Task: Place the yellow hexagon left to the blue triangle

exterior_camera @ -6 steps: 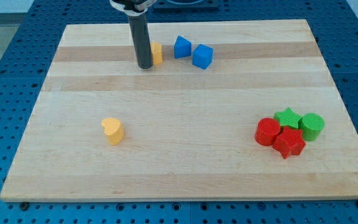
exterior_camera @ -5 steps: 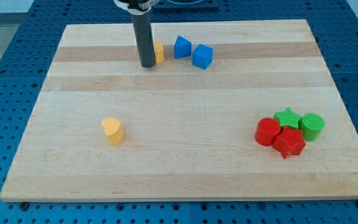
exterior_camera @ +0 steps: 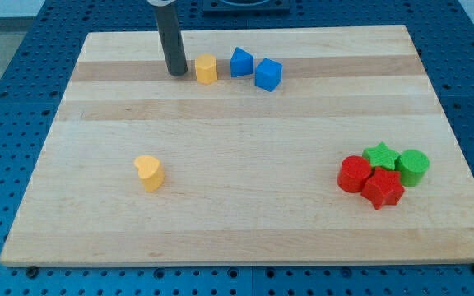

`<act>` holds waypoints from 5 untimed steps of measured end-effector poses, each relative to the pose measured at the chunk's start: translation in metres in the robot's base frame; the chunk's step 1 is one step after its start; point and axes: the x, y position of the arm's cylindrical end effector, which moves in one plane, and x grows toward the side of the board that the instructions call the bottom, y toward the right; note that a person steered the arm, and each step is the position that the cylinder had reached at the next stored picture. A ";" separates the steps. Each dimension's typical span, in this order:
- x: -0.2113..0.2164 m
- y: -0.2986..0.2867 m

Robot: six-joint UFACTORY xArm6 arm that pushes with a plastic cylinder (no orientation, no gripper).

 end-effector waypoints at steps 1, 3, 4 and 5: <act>0.000 0.010; 0.000 0.029; 0.001 0.030; 0.008 0.017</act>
